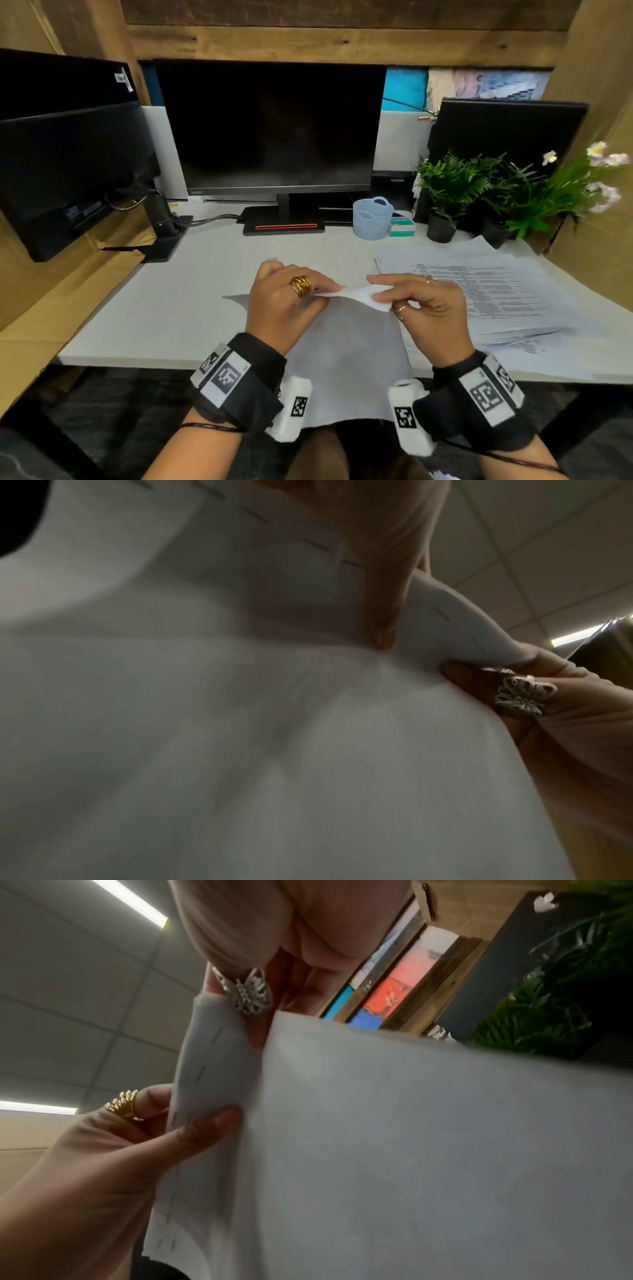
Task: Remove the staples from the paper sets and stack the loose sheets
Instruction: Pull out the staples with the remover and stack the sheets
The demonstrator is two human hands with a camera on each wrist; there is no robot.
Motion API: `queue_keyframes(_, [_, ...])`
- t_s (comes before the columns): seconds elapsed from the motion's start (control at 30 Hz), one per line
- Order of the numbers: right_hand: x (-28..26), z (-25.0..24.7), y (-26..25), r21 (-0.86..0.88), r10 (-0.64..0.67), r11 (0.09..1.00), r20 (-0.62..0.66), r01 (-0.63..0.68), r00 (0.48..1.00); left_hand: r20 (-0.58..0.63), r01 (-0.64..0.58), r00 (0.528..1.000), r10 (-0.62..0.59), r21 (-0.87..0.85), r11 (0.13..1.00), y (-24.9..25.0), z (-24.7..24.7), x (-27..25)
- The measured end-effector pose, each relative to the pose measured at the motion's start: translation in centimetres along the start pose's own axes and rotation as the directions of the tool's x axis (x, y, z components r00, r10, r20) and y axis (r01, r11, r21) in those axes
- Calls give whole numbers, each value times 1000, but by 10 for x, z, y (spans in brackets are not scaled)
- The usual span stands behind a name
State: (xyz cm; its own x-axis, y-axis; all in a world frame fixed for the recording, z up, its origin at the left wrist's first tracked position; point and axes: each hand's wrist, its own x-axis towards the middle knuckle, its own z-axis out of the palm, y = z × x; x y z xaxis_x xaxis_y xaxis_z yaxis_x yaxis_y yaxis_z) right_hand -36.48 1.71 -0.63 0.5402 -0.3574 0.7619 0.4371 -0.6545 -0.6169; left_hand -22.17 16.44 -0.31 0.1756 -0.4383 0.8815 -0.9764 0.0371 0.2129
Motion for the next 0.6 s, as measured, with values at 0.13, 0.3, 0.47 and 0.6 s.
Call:
queue_keyframes(0.13, [-7,-14,-2,-73,-101,993,-61,96,993,-97,-69,994,57,-122,990,5,8,0])
queue_keyframes(0.3, [-15,-31,-5,-100,-139,987,-123,127,983,-143,-149,982,123,-184,972,14,18,2])
queue_keyframes(0.47, [-23,-53,-12,-203,-99,977,-164,64,982,15,-73,997,74,-52,996,20,30,7])
queue_keyframes(0.6, [-34,-95,-11,-325,190,915,-179,-240,965,348,23,937,-40,53,998,22,52,5])
